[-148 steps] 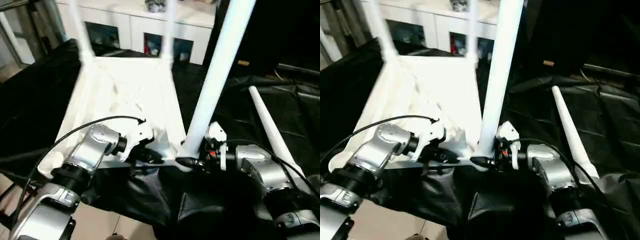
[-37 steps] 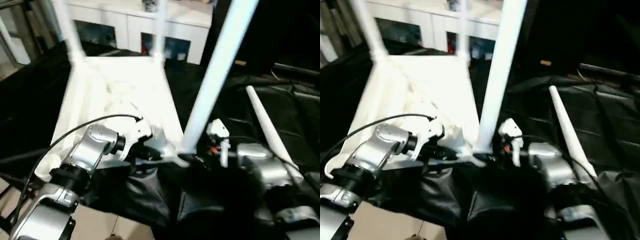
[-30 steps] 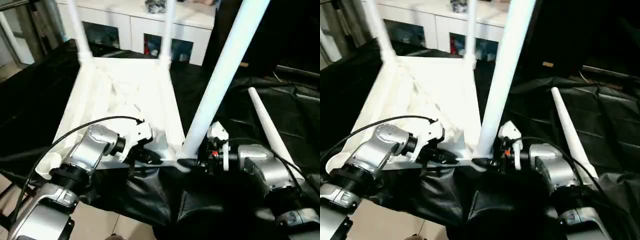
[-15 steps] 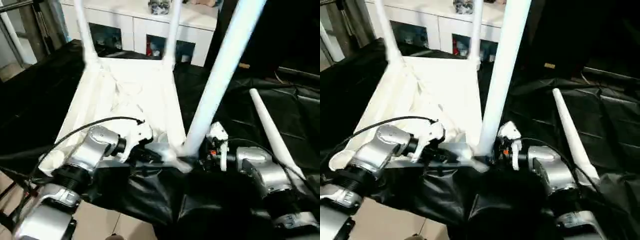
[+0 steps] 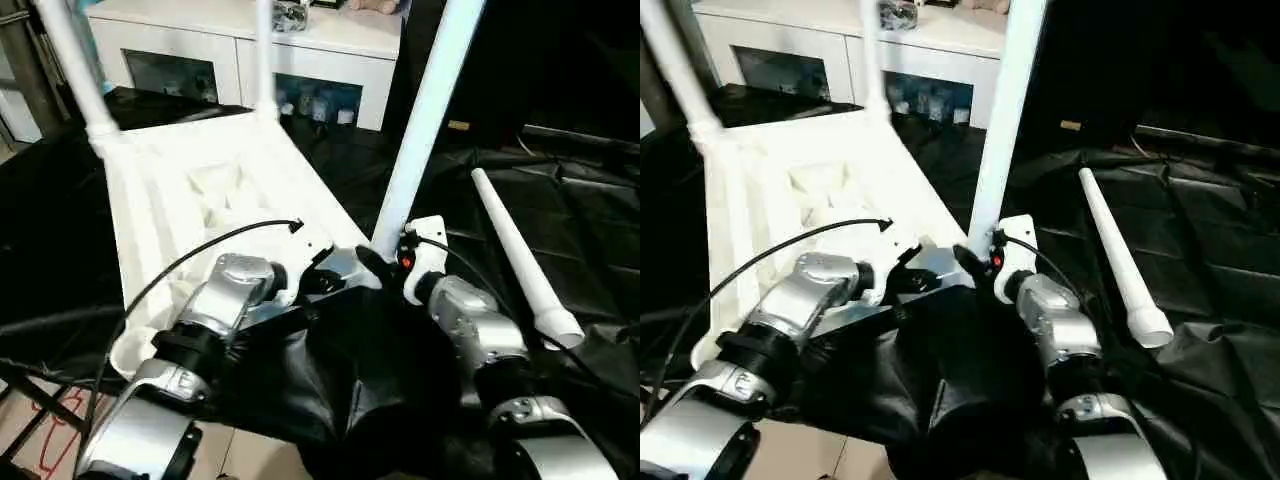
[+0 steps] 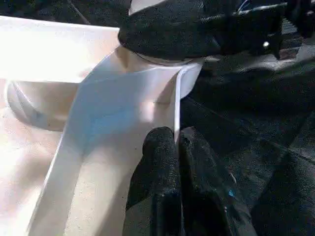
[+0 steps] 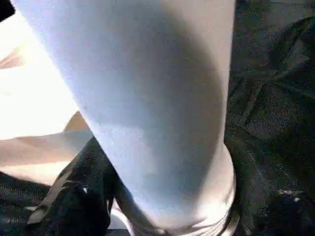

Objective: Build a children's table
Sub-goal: Rotate leg to tighten

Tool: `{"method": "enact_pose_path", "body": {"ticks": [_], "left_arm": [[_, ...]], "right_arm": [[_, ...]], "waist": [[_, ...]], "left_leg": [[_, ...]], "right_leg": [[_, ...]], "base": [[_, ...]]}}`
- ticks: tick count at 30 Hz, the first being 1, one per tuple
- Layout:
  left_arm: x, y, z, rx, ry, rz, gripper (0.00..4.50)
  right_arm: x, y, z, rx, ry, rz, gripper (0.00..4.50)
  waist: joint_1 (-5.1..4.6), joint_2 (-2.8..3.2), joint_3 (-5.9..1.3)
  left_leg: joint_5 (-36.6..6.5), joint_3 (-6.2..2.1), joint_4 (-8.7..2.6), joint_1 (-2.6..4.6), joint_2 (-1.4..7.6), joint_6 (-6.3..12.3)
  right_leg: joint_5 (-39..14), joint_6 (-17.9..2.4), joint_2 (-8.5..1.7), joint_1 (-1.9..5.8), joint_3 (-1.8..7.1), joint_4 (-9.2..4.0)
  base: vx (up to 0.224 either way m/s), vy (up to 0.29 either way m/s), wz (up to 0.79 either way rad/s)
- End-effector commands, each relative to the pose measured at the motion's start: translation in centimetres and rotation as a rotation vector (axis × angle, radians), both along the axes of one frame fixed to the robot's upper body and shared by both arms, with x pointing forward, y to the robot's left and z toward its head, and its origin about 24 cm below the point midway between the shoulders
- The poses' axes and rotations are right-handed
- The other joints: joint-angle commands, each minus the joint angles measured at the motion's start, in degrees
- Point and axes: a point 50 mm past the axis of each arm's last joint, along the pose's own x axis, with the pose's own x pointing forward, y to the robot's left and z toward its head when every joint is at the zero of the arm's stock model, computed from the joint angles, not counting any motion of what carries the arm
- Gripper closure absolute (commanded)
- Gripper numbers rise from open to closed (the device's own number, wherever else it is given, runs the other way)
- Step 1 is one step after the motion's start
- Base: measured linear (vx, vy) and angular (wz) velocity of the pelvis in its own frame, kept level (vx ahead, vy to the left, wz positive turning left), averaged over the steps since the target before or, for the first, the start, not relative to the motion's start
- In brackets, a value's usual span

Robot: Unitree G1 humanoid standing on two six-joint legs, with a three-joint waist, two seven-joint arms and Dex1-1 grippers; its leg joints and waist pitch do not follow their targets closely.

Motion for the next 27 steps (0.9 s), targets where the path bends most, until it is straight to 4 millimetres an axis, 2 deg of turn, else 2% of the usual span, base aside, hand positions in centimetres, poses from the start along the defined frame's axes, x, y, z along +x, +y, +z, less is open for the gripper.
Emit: {"method": "enact_pose_path", "body": {"ticks": [1,2,4,6,9,11,13,15,16,17,20,21,23,24,26,27], "left_arm": [[-0.6,-3.3,2.1,-0.13,-0.053,-0.144,4.5],[-0.7,-3.2,2.1,-0.129,-0.05,-0.154,4.5],[-1.1,-2.6,1.9,-0.12,-0.046,-0.205,4.5],[-1.3,-2.1,1.7,-0.106,-0.031,-0.232,4.5],[-1.7,-1.3,1.6,-0.092,-0.008,-0.28,4.5],[-1.9,-0.7,1.6,-0.084,0.003,-0.328,4.5],[-2.1,-0.1,1.6,-0.072,0.012,-0.367,4.5],[-2.2,0.5,1.6,-0.068,0.023,-0.4,4.5],[-2.3,0.7,1.7,-0.064,0.029,-0.42,4.5],[-2.3,0.7,1.7,-0.063,0.03,-0.422,4.5],[-2.7,1.2,1.7,-0.056,0.051,-0.469,4.5],[-2.8,1.3,1.7,-0.058,0.061,-0.485,4.5],[-2.9,1.4,1.7,-0.053,0.068,-0.505,4.5],[-3.0,1.4,1.7,-0.052,0.071,-0.511,4.5],[-3.0,1.4,1.8,-0.052,0.073,-0.517,4.5],[-3.0,1.5,1.7,-0.052,0.073,-0.518,4.5]], "right_arm": [[-1.4,2.8,-2.0,-0.003,0.097,0.13,0.94],[-1.4,2.7,-1.9,-0.015,0.087,0.139,0.94],[-1.6,2.3,-1.5,-0.02,0.049,0.205,0.61],[-1.9,1.8,-1.1,-0.016,0.005,0.28,0.61],[-2.3,0.9,-0.5,-0.018,-0.043,0.378,0.61],[-3.0,0.1,-0.1,-0.019,-0.057,0.487,0.61],[-3.8,-0.8,0.0,-0.032,-0.052,0.596,0.61],[-4.5,-1.5,0.0,-0.055,-0.029,0.69,0.61],[-4.9,-1.9,0.0,-0.068,-0.019,0.733,0.61],[-4.9,-1.9,0.0,-0.069,-0.018,0.737,0.61],[-5.4,-2.4,0.0,-0.079,0.001,0.802,0.61],[-5.5,-2.4,0.0,-0.079,0.007,0.822,0.87],[-5.6,-2.4,0.0,-0.071,0.017,0.833,0.95],[-5.7,-2.4,0.1,-0.066,0.021,0.842,0.95],[-5.8,-2.3,0.1,-0.061,0.026,0.856,1.26],[-5.8,-2.3,0.1,-0.061,0.026,0.857,1.36]], "waist": [[0.3,0.07,-3.18],[0.33,0.06,-3.21],[0.48,0.41,-3.28],[0.54,0.25,-3.38],[0.87,0.28,-3.62],[1.13,0.2,-3.75],[1.4,0.24,-3.75],[1.63,0.31,-3.64],[1.64,0.1,-3.58],[1.81,0.15,-3.56],[2.25,0.14,-3.29],[2.32,0.11,-3.3],[2.44,0.12,-3.25],[2.54,0.23,-3.27],[2.7,0.28,-3.36],[2.72,0.32,-3.49]], "left_leg": [[-18.3,-0.03,-3.92,0.07,0.85,1.31],[-18.1,0.02,-3.91,0.09,0.9,1.33],[-16.6,0.04,-3.96,-0.24,0.91,1.71],[-16.1,0.21,-3.84,-0.17,0.91,2.24],[-12.7,0.33,-3.65,-0.17,1.08,3.24],[-10.3,0.46,-3.42,-0.2,1.04,4.29],[-9.6,0.55,-3.3,-0.14,1.15,4.99],[-9.6,0.56,-3.32,0.02,1.3,5.52],[-10.3,0.6,-3.3,-0.12,1.26,5.56],[-10.6,0.54,-3.36,-0.04,1.32,5.41],[-13.1,0.53,-3.57,0.01,1.47,3.9],[-13.3,0.49,-3.6,0.06,1.49,3.59],[-14.2,0.45,-3.66,0.13,1.48,2.86],[-14.1,0.44,-3.66,0.2,1.45,2.77],[-13.6,0.45,-3.62,0.22,1.48,2.58],[-12.6,0.43,-3.58,0.11,1.46,2.63]], "right_leg": [[-23.3,-8.6,-3.1,1.81,1.76,-5.2],[-22.4,-9.0,-3.1,1.82,1.82,-5.07],[-19.0,-10.1,-3.05,2.29,1.82,-4.67],[-16.7,-10.7,-2.99,2.39,1.89,-4.51],[-11.2,-12.4,-2.99,2.72,1.95,-3.86],[-7.1,-13.8,-2.86,3.01,1.87,-3.4],[-5.3,-14.6,-2.93,3.04,1.89,-3.22],[-4.6,-15.2,-2.91,2.92,1.84,-3.19],[-5.9,-15.1,-2.98,2.99,1.8,-3.19],[-6.9,-14.9,-3.05,3.02,1.77,-3.33],[-12.4,-13.6,-3.23,2.8,1.8,-3.75],[-13.1,-13.3,-3.27,2.81,1.78,-3.82],[-15.1,-12.6,-3.27,2.62,1.82,-3.97],[-15.1,-12.5,-3.24,2.63,1.83,-3.97],[-14.1,-12.6,-3.25,2.63,1.86,-3.87],[-12.0,-13.0,-3.2,2.73,1.84,-3.59]], "base": [[0.0,0.0,0.0],[0.0,0.0,0.0],[0.0,0.0,0.0],[0.0,0.0,0.0],[0.0,0.0,0.0],[0.0,0.0,0.0],[0.0,0.0,0.0],[0.0,0.0,0.0],[0.0,0.0,0.0],[0.0,0.0,0.0],[0.0,0.0,0.0],[0.0,0.0,0.0],[0.0,0.0,0.0],[0.0,0.0,0.0],[0.0,0.0,0.0],[0.0,0.0,0.0]]}}
